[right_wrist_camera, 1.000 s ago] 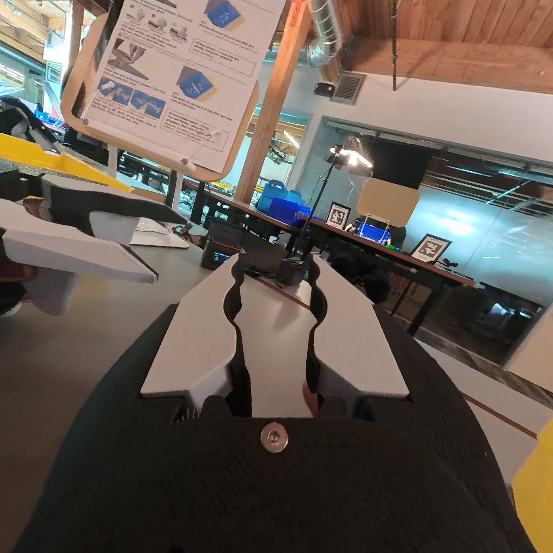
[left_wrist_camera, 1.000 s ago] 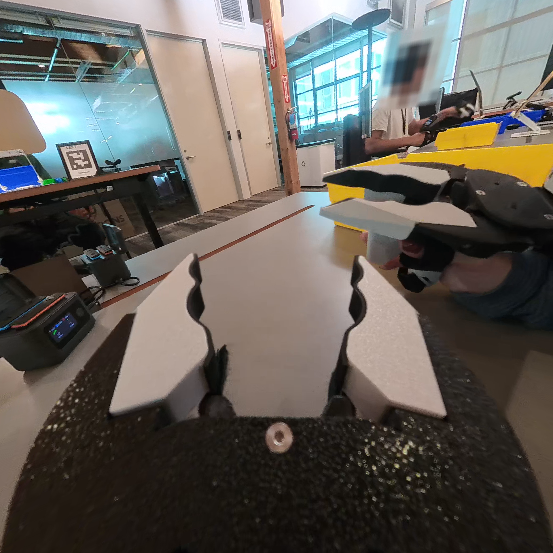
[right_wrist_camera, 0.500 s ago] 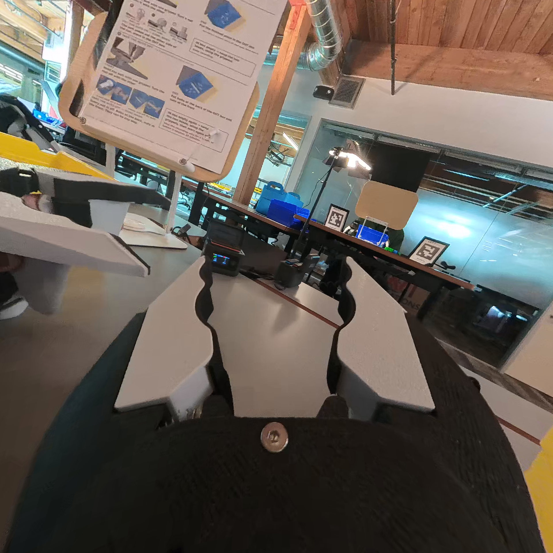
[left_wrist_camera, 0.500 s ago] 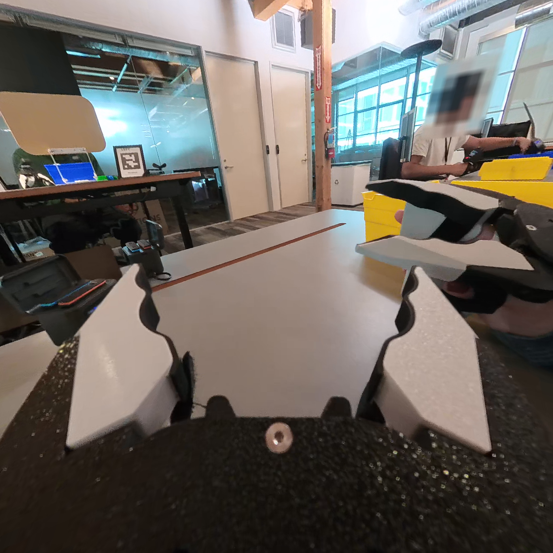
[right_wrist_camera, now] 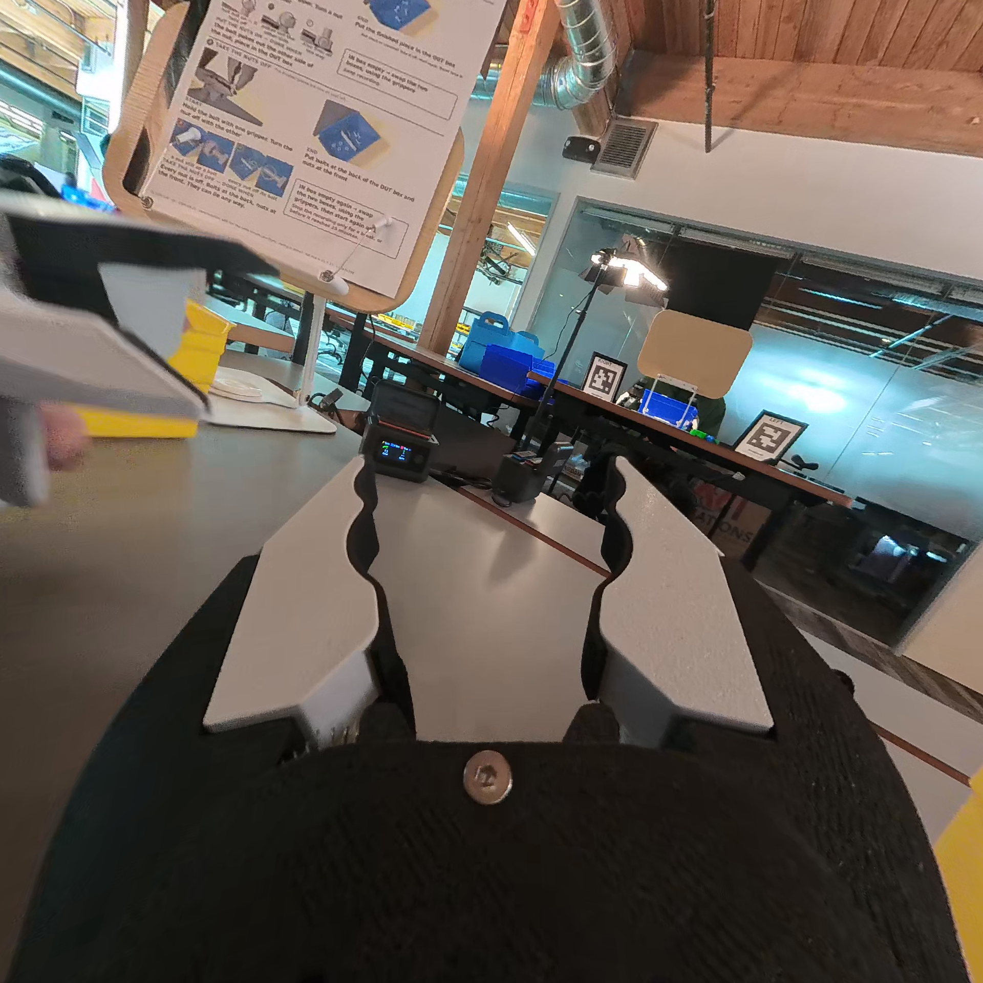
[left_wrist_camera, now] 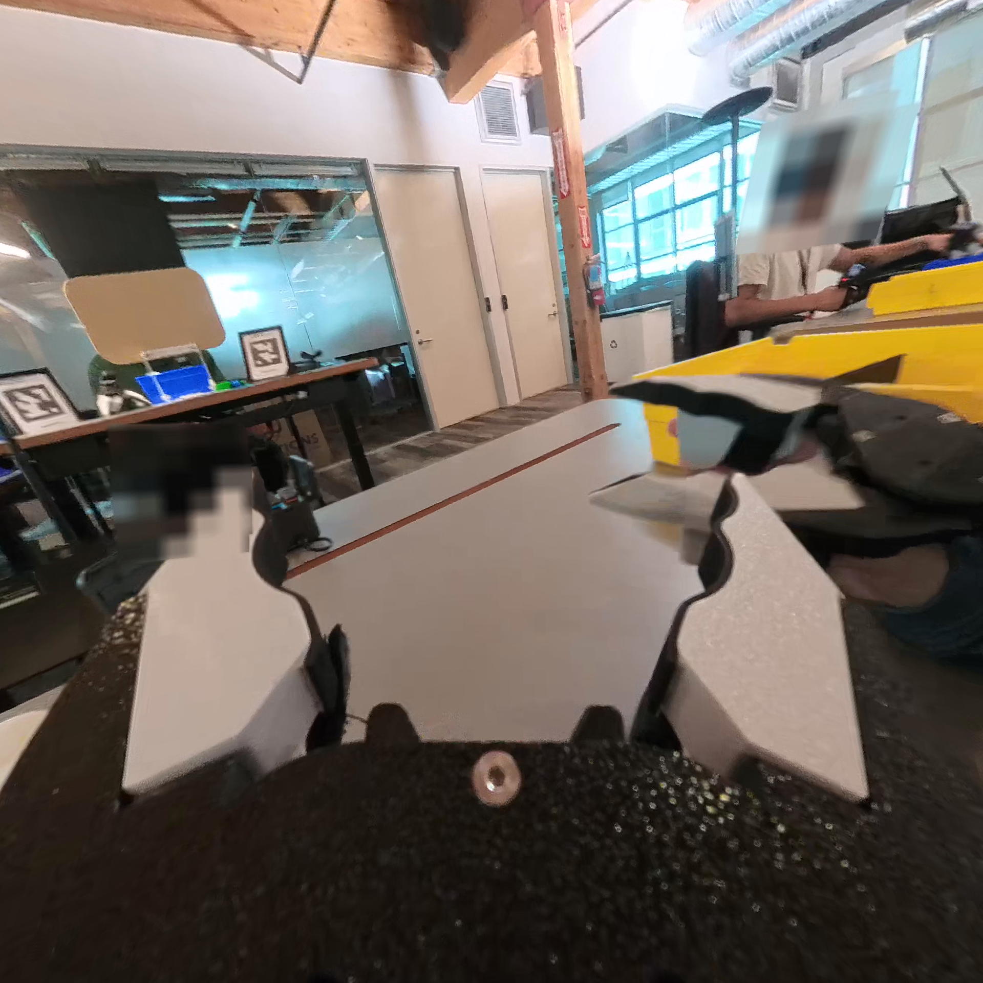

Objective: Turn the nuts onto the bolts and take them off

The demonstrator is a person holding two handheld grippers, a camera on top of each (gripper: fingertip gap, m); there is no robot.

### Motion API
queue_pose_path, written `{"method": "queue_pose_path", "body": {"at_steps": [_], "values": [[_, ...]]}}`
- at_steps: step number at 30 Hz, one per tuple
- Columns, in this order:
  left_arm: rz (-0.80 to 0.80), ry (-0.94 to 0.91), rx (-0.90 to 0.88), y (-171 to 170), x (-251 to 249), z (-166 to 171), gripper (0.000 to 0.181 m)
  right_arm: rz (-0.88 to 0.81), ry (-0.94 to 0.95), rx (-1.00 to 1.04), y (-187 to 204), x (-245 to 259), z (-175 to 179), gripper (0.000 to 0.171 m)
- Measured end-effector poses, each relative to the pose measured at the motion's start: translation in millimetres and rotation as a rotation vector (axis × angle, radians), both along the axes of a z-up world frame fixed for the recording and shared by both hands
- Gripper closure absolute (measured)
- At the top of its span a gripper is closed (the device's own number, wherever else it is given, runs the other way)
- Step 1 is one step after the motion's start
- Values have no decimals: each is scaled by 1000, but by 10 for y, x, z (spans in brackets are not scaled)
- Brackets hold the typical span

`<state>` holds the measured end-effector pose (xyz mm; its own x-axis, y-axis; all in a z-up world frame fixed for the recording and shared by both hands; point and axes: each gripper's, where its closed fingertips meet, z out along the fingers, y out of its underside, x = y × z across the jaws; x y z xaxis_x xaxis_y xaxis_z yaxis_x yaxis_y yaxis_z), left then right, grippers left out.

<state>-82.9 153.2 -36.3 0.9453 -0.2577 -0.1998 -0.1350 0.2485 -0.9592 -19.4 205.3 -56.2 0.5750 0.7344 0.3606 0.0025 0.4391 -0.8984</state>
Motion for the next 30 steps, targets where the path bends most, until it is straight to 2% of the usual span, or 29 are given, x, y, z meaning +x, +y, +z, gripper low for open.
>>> {"method": "queue_pose_path", "body": {"at_steps": [2,5,7,9,10,12,14,18,21,23,26,30], "values": [[-77,-38,-40,-221,183,213,37,2,-6,3,-6,-5,-6,86],[-171,-76,-50,-697,337,643,62,-1,-4,1,6,-1,-6,85],[-155,-69,-85,-984,184,852,70,-7,0,-8,25,9,-7,85],[-79,-60,-141,-1225,-198,958,76,-9,7,-13,36,17,-1,85],[-34,-48,-188,-1333,-441,943,87,-11,9,-16,42,19,-1,86],[85,-20,-313,-1514,-1002,781,99,-15,9,-18,52,17,-1,86],[163,28,-506,-1692,-1479,427,112,-16,5,-15,54,11,-4,86],[156,44,-824,-1935,-1922,-279,114,-21,1,-12,59,3,-7,87],[159,88,-1080,-2105,-2077,-797,122,-21,-5,-9,56,-5,-12,87],[123,62,-1200,-2180,-2062,-1025,127,-20,-6,-7,52,-7,-12,87],[74,-46,-1330,-2247,-1985,-1196,125,-19,-4,-8,54,-5,-10,88],[96,-52,-1344,-2209,-2048,-1248,125,-22,0,-12,64,1,-7,88]]}}
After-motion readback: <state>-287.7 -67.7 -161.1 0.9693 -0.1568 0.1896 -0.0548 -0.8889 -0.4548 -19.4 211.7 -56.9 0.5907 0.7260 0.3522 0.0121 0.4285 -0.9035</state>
